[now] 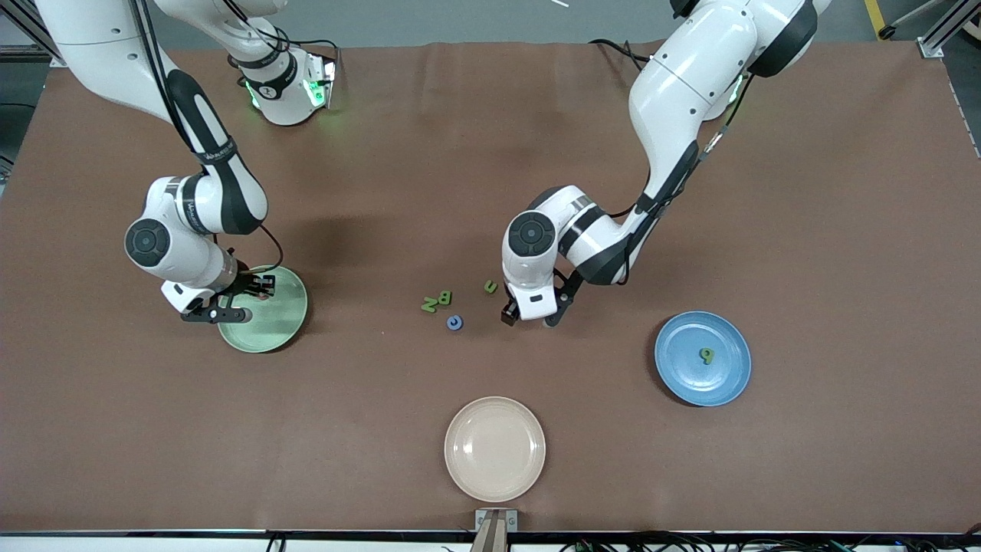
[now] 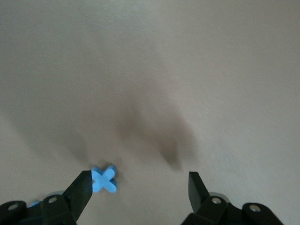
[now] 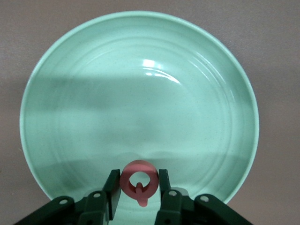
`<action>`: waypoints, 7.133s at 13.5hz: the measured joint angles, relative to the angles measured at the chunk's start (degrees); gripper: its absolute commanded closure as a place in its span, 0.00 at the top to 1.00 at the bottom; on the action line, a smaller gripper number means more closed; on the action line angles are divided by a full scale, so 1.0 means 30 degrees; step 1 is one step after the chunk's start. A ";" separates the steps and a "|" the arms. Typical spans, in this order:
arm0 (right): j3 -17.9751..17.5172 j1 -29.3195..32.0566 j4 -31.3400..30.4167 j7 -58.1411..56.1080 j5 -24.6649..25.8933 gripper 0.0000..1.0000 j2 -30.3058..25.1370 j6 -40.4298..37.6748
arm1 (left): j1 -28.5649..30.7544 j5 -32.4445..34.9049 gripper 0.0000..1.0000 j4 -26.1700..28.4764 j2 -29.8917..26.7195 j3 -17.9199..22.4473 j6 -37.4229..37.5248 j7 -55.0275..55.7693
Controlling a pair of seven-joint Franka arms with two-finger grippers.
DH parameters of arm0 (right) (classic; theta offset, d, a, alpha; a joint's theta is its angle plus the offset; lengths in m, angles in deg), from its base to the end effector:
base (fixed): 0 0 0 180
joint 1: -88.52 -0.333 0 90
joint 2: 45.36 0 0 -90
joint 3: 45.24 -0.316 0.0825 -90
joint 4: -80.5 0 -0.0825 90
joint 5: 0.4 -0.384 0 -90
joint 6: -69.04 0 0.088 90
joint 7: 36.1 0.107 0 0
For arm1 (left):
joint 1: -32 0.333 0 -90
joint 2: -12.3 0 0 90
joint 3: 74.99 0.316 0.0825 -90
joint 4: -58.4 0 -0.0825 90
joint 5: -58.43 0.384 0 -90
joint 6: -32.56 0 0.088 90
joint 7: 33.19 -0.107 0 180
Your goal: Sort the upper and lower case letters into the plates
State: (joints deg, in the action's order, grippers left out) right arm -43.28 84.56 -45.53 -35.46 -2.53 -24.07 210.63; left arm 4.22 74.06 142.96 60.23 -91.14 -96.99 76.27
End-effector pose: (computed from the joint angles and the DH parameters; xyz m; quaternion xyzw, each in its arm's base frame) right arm 0.5450 0.0186 0.2037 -0.9987 0.0024 0.0499 0.0034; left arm 0.5431 -0.4653 0.1902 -0.8640 -0.5034 0.0016 0.0060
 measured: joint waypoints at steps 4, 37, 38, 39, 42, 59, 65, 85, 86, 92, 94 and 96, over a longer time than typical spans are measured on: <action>-0.0222 -0.0178 0.0546 0.0456 -0.0074 1.00 -0.0024 -0.0331 | 0.0016 0.0132 0.86 0.0530 -0.0001 0.0013 0.0000 0.1536; -0.0354 -1.0357 1.0383 1.5801 -0.0057 0.07 0.7019 -0.2414 | 0.7751 0.0278 0.99 0.1413 -0.2786 -0.1264 0.4495 -1.2944; -0.0321 -1.0356 1.0380 1.5801 -0.0057 0.01 0.6955 -0.2543 | 0.7121 0.0278 0.97 0.1427 -0.2895 -0.1667 0.4838 -1.1862; -0.0273 -1.0357 1.0379 1.5805 -0.0057 0.00 0.6908 -0.2626 | 0.6422 0.0278 0.95 0.1522 -0.2968 -0.2010 0.5040 -1.0789; -0.0039 -1.0214 1.0376 1.5741 -0.0051 0.00 0.6503 -0.2979 | 0.5154 0.0278 0.85 0.2518 -0.3058 -0.3166 0.4437 -0.8121; -0.0237 -0.1155 0.1178 0.0721 -0.0041 0.74 0.0659 -0.0263 | 0.2833 0.0358 0.53 0.7569 -0.3096 -0.4291 -0.2120 -0.5658; -0.0334 -0.1762 0.2196 0.1954 -0.0107 1.00 0.0736 -0.1290 | 0.2902 0.0375 0.49 0.7745 -0.3095 -0.4092 -0.2732 -0.5658; -0.0473 -1.1146 0.9460 1.7223 -0.0128 0.57 0.6426 -0.0911 | 0.8873 0.3452 0.01 0.6104 -0.5653 -0.3215 0.0233 -1.0355; -0.0472 -1.1151 0.9502 1.7228 -0.0120 0.49 0.6456 -0.0911 | 0.9710 0.3464 0.03 0.6106 -0.5650 -0.3195 0.0296 -1.1752; -0.0433 -1.1211 0.9614 1.7273 -0.0083 0.00 0.6497 -0.0964 | 1.3545 0.3470 1.00 0.6038 -0.4902 -0.3108 0.0299 -1.7567; -0.0184 -1.1172 0.9657 1.7231 -0.0070 0.00 0.6498 -0.1010 | 1.3818 0.3470 1.00 0.5807 -0.4406 -0.3148 0.0244 -1.7740; 0.0079 -1.0588 0.9918 1.6283 -0.0022 0.00 0.6325 -0.1922 | 1.3554 0.3468 1.00 0.5627 -0.4312 -0.3712 0.0233 -1.7200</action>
State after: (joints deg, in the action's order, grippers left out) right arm -43.04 52.79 -15.77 13.39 -2.60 -5.10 204.86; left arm 44.88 84.46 159.84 47.29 -102.28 -96.29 24.66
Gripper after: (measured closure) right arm 0.722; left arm 0.278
